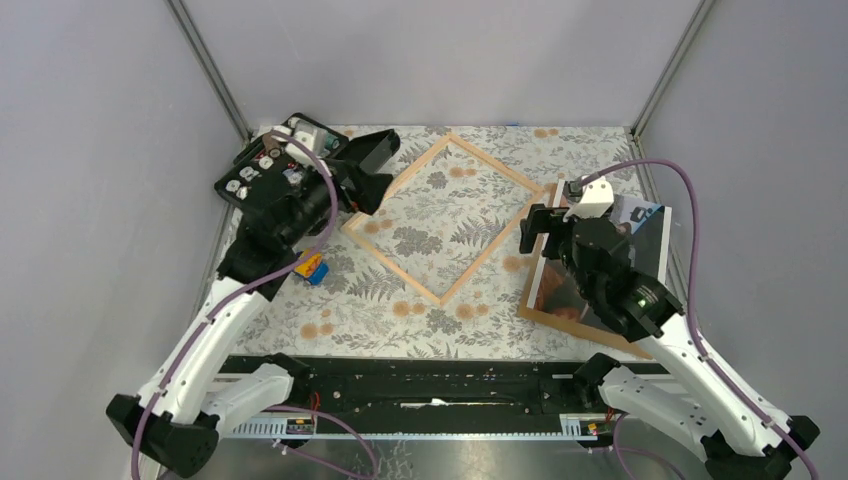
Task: Put the photo into the frame
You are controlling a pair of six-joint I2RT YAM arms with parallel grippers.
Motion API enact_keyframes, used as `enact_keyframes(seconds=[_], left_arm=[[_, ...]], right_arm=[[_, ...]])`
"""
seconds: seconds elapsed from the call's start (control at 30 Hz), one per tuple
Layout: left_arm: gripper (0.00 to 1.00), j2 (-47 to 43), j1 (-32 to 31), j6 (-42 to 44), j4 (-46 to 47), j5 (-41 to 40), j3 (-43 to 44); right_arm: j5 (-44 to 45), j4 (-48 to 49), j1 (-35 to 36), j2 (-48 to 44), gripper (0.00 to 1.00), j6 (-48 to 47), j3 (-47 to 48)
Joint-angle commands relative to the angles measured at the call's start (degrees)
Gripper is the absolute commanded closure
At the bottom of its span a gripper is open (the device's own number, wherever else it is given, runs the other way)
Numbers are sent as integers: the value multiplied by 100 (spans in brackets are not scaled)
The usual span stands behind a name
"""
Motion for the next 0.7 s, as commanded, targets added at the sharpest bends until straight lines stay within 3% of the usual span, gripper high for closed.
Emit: enact_keyframes(seconds=[0.0, 0.17, 0.4, 0.57, 0.67], left_arm=[[1, 385, -583, -202, 295, 36, -7], [1, 1023, -1233, -764, 344, -119, -124], [1, 2129, -2034, -1844, 1388, 73, -977], [1, 3076, -2534, -2489, 2224, 381, -1035], [2, 3639, -2754, -2891, 2722, 535, -1017]], right_arm=[[387, 275, 34, 227, 0, 229, -232], [482, 286, 30, 607, 0, 359, -574], [409, 790, -178, 952, 0, 919, -1433], [-1470, 1238, -1934, 1130, 0, 1443, -1934], [-1840, 1227, -2743, 1229, 0, 1763, -2053]])
